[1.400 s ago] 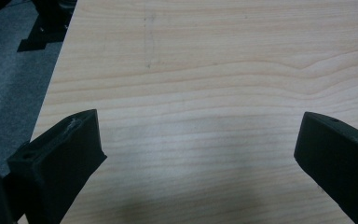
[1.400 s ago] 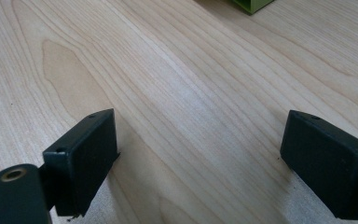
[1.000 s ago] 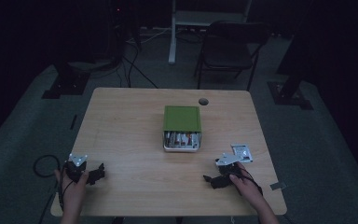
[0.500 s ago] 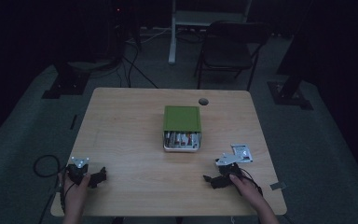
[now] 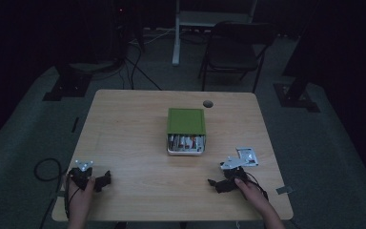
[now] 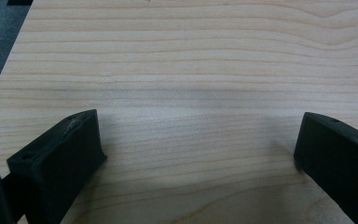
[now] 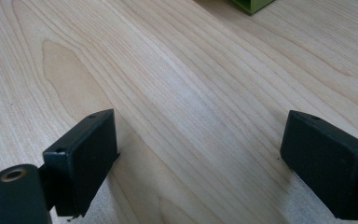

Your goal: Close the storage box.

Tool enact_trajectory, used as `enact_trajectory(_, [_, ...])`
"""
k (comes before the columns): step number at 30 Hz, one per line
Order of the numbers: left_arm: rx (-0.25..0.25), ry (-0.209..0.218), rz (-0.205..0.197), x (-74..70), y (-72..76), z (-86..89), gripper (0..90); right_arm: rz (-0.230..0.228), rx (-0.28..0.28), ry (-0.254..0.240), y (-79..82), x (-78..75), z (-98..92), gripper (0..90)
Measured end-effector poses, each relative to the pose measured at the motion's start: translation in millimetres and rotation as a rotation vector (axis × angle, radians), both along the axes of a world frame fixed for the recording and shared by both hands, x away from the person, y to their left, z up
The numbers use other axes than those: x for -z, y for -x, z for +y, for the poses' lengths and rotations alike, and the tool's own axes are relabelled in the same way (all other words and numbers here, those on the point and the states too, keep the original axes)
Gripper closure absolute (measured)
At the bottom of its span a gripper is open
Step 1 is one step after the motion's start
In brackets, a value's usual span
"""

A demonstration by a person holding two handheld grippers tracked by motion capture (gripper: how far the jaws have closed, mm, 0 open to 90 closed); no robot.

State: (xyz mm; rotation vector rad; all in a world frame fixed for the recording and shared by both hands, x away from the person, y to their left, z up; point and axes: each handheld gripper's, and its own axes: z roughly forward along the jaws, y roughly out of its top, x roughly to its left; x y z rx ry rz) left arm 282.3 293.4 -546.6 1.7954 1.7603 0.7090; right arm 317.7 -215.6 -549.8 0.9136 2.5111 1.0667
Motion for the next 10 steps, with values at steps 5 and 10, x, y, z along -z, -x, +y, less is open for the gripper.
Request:
enact_trajectory(5, [-0.004, 0.001, -0.002, 0.1, -0.2, -0.4, 1.1, 0.0, 0.0, 0.0, 0.0, 0.0, 0.0, 10.3])
enact_trajectory(10, [-0.004, 0.001, 0.0, 0.0, -0.3, -0.3, 1.1, 0.0, 0.0, 0.0, -0.1, 0.0, 0.0, 10.4])
